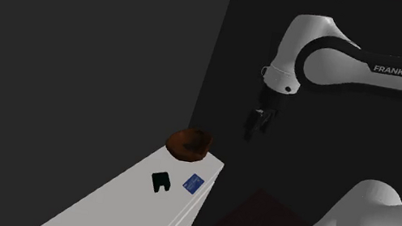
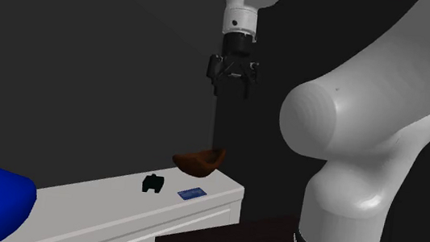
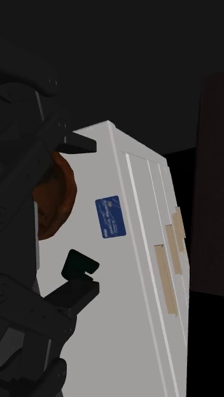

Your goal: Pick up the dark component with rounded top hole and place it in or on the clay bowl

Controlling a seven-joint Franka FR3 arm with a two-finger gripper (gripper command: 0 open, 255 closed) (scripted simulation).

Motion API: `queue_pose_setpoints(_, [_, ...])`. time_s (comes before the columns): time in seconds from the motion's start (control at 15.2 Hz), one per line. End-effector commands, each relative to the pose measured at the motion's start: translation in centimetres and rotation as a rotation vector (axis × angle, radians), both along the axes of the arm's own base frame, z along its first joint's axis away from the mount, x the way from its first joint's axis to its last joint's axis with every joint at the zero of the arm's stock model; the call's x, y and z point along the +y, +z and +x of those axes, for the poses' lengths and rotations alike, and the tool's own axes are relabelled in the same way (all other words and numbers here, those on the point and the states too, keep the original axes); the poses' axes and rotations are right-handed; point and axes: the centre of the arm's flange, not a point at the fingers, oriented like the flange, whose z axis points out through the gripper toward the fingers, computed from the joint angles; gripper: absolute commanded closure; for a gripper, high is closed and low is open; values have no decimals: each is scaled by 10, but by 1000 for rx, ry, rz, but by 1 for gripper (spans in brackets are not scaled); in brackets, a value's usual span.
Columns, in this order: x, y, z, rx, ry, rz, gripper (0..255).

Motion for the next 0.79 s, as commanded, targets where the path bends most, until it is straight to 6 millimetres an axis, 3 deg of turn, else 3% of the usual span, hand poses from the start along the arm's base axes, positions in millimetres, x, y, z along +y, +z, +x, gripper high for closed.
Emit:
queue_pose_setpoints(0.0, [15,-21,6,-7,-20,-4,0])
queue_pose_setpoints(0.73, [96,-128,60,-30,-114,-30,0])
